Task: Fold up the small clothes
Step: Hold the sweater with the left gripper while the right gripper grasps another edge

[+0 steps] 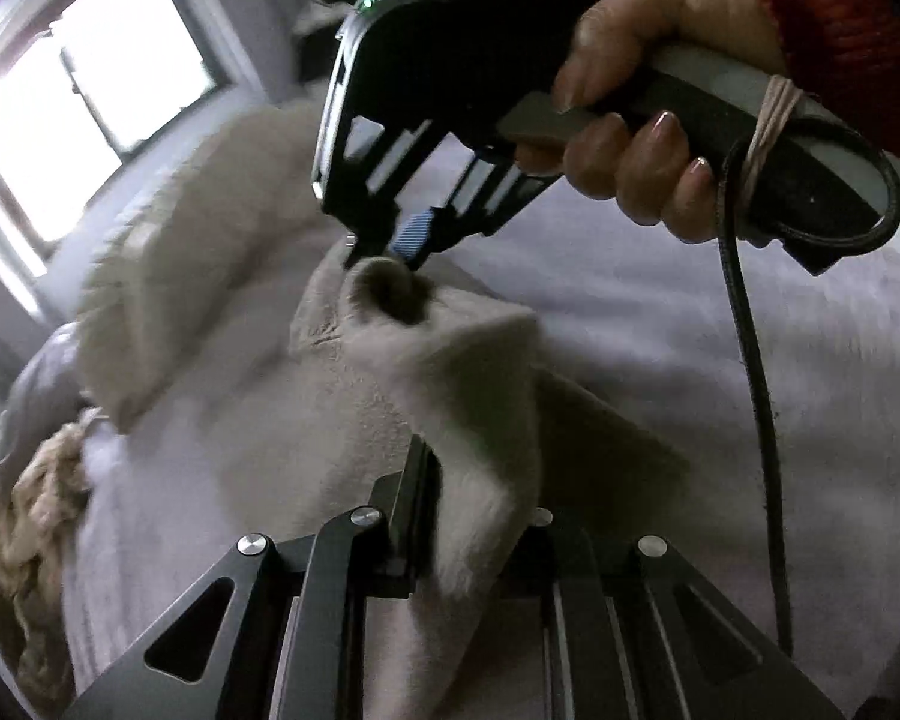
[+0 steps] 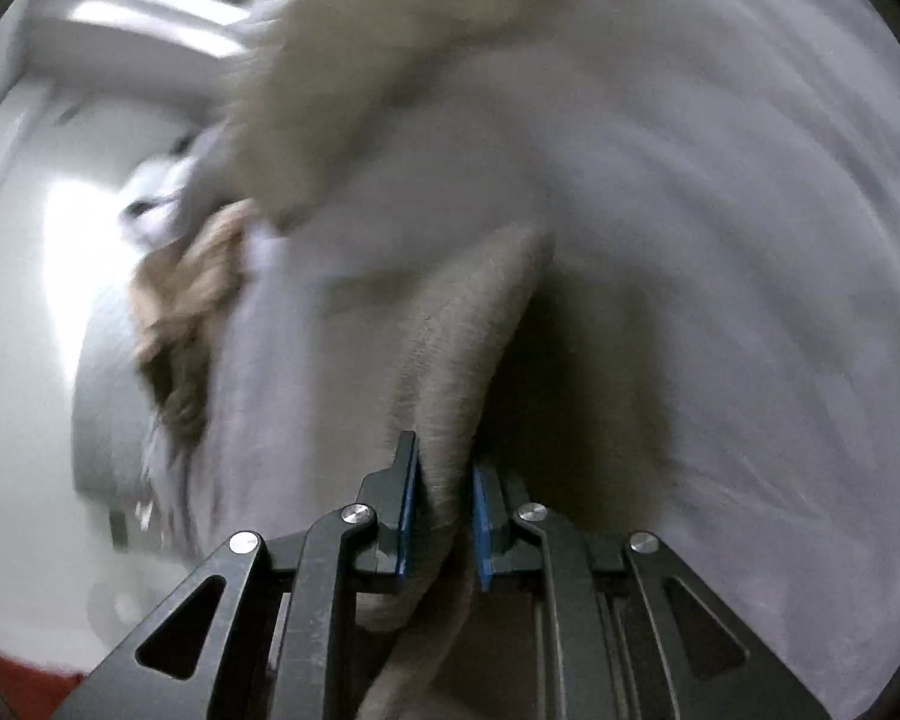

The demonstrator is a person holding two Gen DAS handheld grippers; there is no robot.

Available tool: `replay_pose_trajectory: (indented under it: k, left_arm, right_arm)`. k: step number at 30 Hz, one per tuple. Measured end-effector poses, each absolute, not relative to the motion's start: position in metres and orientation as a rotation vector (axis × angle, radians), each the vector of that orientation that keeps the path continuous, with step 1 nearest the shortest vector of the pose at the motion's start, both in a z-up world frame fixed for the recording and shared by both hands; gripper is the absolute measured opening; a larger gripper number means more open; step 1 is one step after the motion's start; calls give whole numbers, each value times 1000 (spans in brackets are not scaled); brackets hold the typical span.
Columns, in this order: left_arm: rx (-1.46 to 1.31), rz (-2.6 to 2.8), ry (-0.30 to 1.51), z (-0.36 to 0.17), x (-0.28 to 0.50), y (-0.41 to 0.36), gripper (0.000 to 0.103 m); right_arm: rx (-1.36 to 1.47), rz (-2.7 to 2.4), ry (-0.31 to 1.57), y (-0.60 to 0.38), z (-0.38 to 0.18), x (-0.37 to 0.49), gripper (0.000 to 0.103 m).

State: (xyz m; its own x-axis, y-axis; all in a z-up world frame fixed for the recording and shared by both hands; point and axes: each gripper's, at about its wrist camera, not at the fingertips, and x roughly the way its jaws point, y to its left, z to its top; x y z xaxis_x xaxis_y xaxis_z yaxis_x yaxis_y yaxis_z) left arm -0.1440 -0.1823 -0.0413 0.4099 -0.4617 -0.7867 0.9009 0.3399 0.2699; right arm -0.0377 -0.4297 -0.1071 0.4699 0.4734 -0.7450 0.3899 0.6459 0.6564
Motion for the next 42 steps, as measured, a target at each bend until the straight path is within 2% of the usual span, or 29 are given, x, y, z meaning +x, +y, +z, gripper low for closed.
replay_pose_trajectory:
  k: [4,11,14,17,21,24,26,28,33,37,38,39,40,41,42]
  left_arm:
    - [847,-1005,709,-70,-157,-194,16]
    - [839,-997,688,-56,-163,-200,16]
    - [848,-1018,656,-51,-174,-202,16]
    - [865,-1013,697,-63,-172,-204,16]
    - [847,-1019,707,-65,-170,-203,16]
    - [848,-1025,697,-62,-167,-203,16]
    - [833,-1040,684,-54,-173,-202,16]
    - [820,-1053,662,-46,-183,-201,16]
    - [820,-1073,726,-61,-190,-204,16]
    - [784,-1079,767,-56,-187,-195,17]
    - [781,-1076,797,-55,-186,-191,31]
    - [778,-1065,812,-53,-182,-188,64]
    - [765,-1048,812,-50,-178,-182,78]
    - [740,-1035,800,-44,-177,-175,86]
    - [711,-1040,807,-37,-174,-167,86]
  right_arm:
    - [1050,37,1091,-443,-140,-59,17]
    - [1049,146,989,-439,-106,-59,12]
    - [1003,133,1018,-434,-104,-62,12]
    - [1054,129,1083,-440,-126,-60,16]
    - [1101,141,1060,-446,-133,-53,22]
    - [1006,110,1074,-437,-121,-46,13]
    - [956,126,1009,-435,-100,-53,11]
    - [925,99,984,-438,-93,-61,11]
    - [994,12,1066,-449,-137,-72,10]
    - [995,3,1058,-447,-134,-72,13]
    - [986,2,1071,-446,-133,-71,14]
    - [980,-2,1085,-444,-130,-70,15]
    - [976,-6,1093,-443,-127,-71,15]
    - [968,-11,1105,-442,-122,-75,18]
    - [962,-15,1112,-440,-118,-79,26]
